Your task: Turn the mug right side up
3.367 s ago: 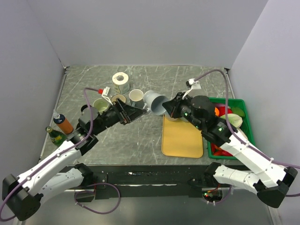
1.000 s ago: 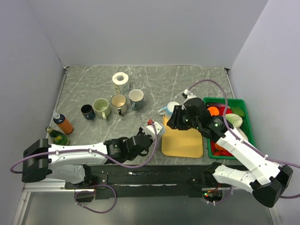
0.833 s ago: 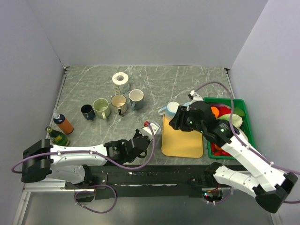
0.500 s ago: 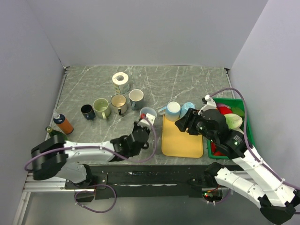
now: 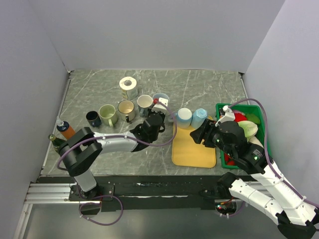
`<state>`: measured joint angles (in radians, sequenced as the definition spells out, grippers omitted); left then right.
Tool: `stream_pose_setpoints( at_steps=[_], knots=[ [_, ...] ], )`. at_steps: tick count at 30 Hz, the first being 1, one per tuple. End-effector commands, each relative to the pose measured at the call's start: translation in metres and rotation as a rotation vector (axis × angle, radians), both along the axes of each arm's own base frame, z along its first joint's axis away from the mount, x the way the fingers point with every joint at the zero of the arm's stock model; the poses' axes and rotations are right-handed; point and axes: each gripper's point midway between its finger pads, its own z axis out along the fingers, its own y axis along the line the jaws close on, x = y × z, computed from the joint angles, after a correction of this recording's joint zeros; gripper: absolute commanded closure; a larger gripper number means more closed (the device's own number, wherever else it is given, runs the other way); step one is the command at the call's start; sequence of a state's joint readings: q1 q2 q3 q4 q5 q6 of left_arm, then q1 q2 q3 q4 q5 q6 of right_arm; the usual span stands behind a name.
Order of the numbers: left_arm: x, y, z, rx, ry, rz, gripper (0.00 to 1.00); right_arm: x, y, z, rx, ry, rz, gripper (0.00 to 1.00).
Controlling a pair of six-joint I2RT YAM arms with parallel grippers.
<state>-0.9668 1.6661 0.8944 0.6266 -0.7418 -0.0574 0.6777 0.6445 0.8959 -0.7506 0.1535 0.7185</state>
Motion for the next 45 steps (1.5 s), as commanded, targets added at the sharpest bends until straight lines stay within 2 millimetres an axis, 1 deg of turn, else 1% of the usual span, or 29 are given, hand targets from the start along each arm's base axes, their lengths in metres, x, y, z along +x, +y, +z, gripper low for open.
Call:
stream_pose_setpoints(
  at_steps=[1, 2, 3, 6, 12, 15, 17, 18, 20, 21, 25, 29, 31, 32, 33, 34, 35, 36, 38, 40, 41, 43, 44, 45],
  knots=[
    [0.022, -0.025, 0.049, -0.169, -0.118, -0.022, 0.99, 0.0, -0.008, -0.003, -0.004, -0.004, -0.038, 0.31],
    [0.025, -0.025, 0.046, -0.166, -0.117, -0.016, 0.99, 0.001, -0.008, -0.004, -0.009, -0.001, -0.04, 0.3],
    [0.026, -0.028, 0.038, -0.156, -0.105, -0.019, 0.99, 0.001, -0.007, -0.004, -0.008, 0.001, -0.038, 0.3],
    [0.032, -0.03, 0.031, -0.169, -0.087, -0.008, 0.99, 0.001, -0.008, -0.004, -0.013, 0.003, -0.042, 0.3],
    [0.033, -0.032, 0.011, -0.178, -0.065, -0.015, 0.99, 0.002, -0.008, -0.007, -0.038, 0.016, -0.038, 0.29],
    [0.029, -0.034, 0.005, -0.189, -0.051, -0.037, 0.99, 0.003, -0.008, -0.01, -0.039, 0.019, -0.041, 0.29],
    [0.027, -0.033, -0.005, -0.193, -0.041, -0.042, 0.99, 0.003, -0.009, -0.011, -0.041, 0.019, -0.042, 0.29],
    [0.026, -0.031, -0.014, -0.184, -0.031, -0.039, 0.99, 0.003, -0.009, -0.011, -0.041, 0.019, -0.042, 0.29],
    [0.025, -0.031, -0.02, -0.186, -0.029, -0.041, 0.99, 0.003, -0.01, -0.013, -0.047, 0.023, -0.044, 0.29],
    [0.024, -0.029, -0.029, -0.174, -0.018, -0.035, 0.99, 0.003, -0.009, -0.013, -0.046, 0.021, -0.042, 0.29],
    [0.023, -0.025, -0.037, -0.178, -0.012, -0.025, 0.99, 0.003, -0.009, -0.014, -0.046, 0.025, -0.043, 0.28],
    [0.021, -0.026, -0.044, -0.182, 0.003, -0.038, 0.98, 0.004, -0.009, -0.016, -0.046, 0.03, -0.048, 0.28],
    [0.018, -0.025, -0.048, -0.182, 0.012, -0.042, 0.92, 0.004, -0.008, -0.017, -0.043, 0.032, -0.045, 0.27],
    [0.018, -0.025, -0.048, -0.184, 0.015, -0.045, 0.81, 0.004, -0.008, -0.018, -0.041, 0.036, -0.047, 0.26],
    [0.017, -0.025, -0.05, -0.18, 0.022, -0.046, 0.76, 0.004, -0.008, -0.017, -0.039, 0.034, -0.047, 0.25],
    [0.016, -0.025, -0.05, -0.183, 0.024, -0.048, 0.73, 0.004, -0.008, -0.018, -0.038, 0.04, -0.05, 0.23],
    [0.015, -0.024, -0.049, -0.185, 0.025, -0.049, 0.66, 0.004, -0.008, -0.02, -0.043, 0.046, -0.05, 0.23],
    [0.014, -0.023, -0.05, -0.184, 0.028, -0.051, 0.61, 0.004, -0.008, -0.021, -0.043, 0.049, -0.051, 0.21],
    [0.013, -0.023, -0.048, -0.192, 0.03, -0.056, 0.55, 0.004, -0.008, -0.024, -0.05, 0.063, -0.055, 0.2],
    [0.011, -0.023, -0.047, -0.194, 0.035, -0.061, 0.52, 0.006, -0.009, -0.028, -0.066, 0.083, -0.066, 0.19],
    [0.01, -0.022, -0.043, -0.202, 0.033, -0.066, 0.48, 0.006, -0.01, -0.03, -0.077, 0.092, -0.069, 0.19],
    [0.008, -0.023, -0.04, -0.211, 0.035, -0.074, 0.45, 0.008, -0.011, -0.034, -0.101, 0.108, -0.072, 0.18],
    [0.006, -0.021, -0.036, -0.213, 0.038, -0.074, 0.4, 0.007, -0.008, -0.036, -0.105, 0.115, -0.054, 0.18],
    [0.005, -0.02, -0.034, -0.218, 0.042, -0.071, 0.38, 0.008, -0.007, -0.037, -0.111, 0.115, -0.048, 0.18]
  ],
)
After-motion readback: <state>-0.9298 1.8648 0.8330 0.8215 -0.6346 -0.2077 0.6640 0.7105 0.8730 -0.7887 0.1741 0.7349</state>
